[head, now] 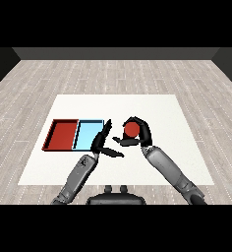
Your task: Pick the red can and put it in the red box
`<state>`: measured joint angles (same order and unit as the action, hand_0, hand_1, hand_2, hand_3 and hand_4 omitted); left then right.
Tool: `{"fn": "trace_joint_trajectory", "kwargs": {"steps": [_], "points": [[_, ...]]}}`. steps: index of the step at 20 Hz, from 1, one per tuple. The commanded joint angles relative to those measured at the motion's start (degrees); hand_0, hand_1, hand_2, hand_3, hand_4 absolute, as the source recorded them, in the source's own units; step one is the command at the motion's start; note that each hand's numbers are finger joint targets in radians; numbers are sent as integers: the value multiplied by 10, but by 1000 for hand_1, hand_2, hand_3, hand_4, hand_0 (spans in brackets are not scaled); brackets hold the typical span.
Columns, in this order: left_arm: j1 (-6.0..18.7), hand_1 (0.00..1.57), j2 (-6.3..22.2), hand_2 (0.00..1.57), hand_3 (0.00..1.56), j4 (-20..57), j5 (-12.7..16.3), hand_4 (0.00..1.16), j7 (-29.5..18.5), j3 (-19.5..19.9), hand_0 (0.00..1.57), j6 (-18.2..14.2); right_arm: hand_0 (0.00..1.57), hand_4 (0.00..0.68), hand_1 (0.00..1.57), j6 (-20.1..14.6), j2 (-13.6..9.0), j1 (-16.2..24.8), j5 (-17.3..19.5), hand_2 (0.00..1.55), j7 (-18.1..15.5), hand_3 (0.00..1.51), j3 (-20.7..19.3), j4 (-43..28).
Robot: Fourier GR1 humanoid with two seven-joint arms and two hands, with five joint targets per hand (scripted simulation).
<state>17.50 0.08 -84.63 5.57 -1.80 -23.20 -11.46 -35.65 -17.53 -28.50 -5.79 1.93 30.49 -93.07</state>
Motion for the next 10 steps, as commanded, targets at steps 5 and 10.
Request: {"fn": "trace_joint_trajectory", "kwargs": {"steps": [5, 10], "points": [[-15, 0, -1, 0, 0, 12, 31, 0, -19, -36, 0, -31, 1463, 570, 1463, 56, 37, 38, 52, 1427, 34, 1372, -38, -50], [11, 0, -1, 0, 0, 1, 23, 0, 14, -27, 0, -37, 1482, 551, 1482, 53, 104, 39, 116, 1443, 50, 1374, -21, -47]]}}
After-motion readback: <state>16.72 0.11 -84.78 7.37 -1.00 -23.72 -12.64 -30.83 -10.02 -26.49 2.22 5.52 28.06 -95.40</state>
